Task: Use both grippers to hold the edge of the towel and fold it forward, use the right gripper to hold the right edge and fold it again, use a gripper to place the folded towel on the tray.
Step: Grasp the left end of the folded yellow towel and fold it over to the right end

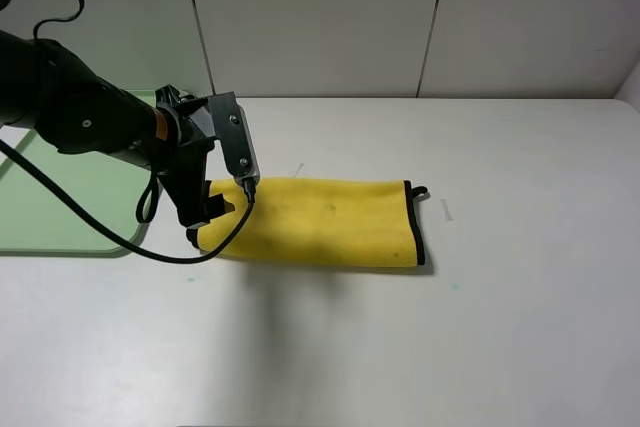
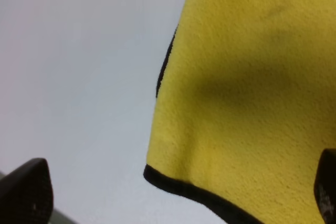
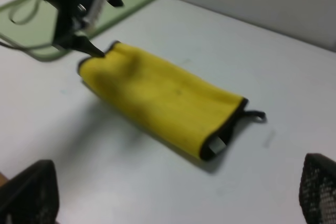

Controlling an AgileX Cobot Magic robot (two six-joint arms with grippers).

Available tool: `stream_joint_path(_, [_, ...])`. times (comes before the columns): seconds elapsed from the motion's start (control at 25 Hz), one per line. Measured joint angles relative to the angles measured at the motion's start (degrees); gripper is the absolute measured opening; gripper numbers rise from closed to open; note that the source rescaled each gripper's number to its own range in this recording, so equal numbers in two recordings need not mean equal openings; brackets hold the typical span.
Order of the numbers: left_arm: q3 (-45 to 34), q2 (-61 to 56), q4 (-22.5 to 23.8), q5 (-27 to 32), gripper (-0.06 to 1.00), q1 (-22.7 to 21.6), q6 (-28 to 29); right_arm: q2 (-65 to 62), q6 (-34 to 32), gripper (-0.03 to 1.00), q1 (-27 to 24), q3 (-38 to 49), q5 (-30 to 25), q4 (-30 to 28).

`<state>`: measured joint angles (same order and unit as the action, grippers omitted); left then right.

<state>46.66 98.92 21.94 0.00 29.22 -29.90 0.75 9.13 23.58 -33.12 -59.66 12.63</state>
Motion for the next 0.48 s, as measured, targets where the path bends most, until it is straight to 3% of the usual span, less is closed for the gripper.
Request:
stream_joint_path(0.24, [0.0,0.0,0.0,0.0,1.00,0.0,0.0,-1.1,-2.0,1.00,0.0,4.5,0.3,-6.4])
stream_joint_path(0.48, [0.0,0.0,0.0,0.0,1.00,0.0,0.1,-1.1,-2.9,1.00,0.0,4.5,0.6,-7.3])
